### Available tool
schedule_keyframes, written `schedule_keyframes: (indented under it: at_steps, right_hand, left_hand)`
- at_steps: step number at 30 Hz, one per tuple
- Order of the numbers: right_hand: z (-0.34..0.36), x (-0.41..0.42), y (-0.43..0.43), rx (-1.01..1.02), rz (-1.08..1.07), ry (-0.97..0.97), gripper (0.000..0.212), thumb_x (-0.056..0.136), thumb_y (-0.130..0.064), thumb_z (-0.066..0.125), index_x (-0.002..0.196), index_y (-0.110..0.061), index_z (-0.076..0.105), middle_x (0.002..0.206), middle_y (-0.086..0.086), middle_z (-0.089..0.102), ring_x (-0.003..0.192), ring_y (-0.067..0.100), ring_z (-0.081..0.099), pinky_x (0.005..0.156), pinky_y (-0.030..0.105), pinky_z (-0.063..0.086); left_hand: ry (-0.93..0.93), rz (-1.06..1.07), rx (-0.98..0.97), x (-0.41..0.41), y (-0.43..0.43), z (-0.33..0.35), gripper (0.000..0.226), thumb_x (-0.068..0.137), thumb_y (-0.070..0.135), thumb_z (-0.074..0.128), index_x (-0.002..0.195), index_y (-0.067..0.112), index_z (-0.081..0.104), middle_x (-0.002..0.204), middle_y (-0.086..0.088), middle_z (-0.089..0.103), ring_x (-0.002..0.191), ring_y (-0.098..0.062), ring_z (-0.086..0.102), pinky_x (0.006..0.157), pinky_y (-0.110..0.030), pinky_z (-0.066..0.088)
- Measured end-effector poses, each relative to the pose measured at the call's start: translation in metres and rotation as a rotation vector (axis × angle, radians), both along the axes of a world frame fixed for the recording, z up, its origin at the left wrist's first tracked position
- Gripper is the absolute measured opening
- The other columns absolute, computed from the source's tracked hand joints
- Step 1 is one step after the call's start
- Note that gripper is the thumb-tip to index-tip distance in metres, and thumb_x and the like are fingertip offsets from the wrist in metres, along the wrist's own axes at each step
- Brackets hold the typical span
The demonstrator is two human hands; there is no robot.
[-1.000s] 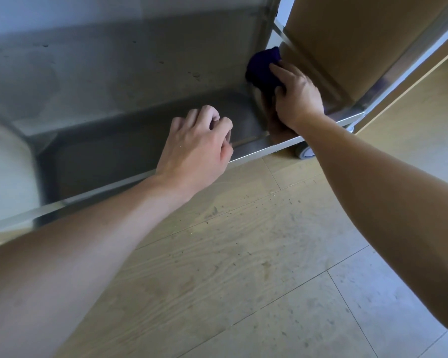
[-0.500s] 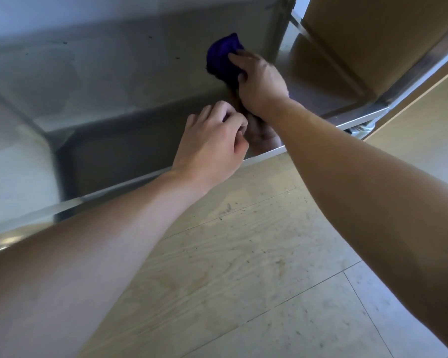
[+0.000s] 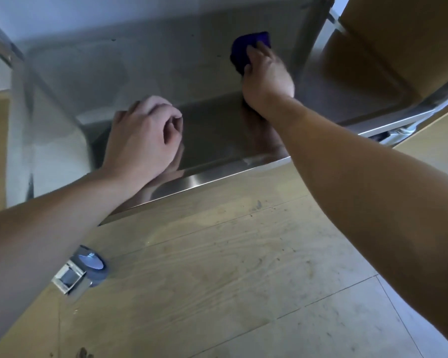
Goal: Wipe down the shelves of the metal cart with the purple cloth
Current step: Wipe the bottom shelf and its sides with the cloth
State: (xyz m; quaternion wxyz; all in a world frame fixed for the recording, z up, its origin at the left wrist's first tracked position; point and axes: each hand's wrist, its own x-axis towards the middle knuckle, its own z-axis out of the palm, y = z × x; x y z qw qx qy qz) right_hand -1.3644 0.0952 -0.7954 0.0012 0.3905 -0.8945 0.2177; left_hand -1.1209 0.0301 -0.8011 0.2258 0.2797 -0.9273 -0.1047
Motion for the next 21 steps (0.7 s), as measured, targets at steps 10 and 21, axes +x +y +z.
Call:
schedule_keyframes:
  at_steps: [10,21]
  right_hand:
    - [0.0,0.015,-0.011,-0.026,0.01,0.019,0.049,0.096,-0.021,0.039,0.146,-0.024,0.037,0.155,-0.001,0.031,0.142,0.022,0.03,0.112,0.035,0.033]
    - [-0.004,0.056,-0.065,0.012,0.326,0.098,0.05,0.098,-0.021,0.039,0.147,-0.027,0.034,0.157,-0.007,0.026,0.142,0.017,0.03,0.109,0.026,0.028]
  left_hand:
    - [-0.011,0.0,-0.006,-0.002,0.005,-0.001,0.023,0.088,0.022,0.046,0.101,0.018,0.064,0.115,0.0,0.059,0.107,-0.022,0.057,0.094,-0.041,0.038]
    - [-0.029,-0.007,-0.013,-0.004,0.002,-0.006,0.013,0.087,0.024,0.052,0.097,0.022,0.06,0.108,0.005,0.054,0.102,-0.018,0.054,0.092,-0.039,0.039]
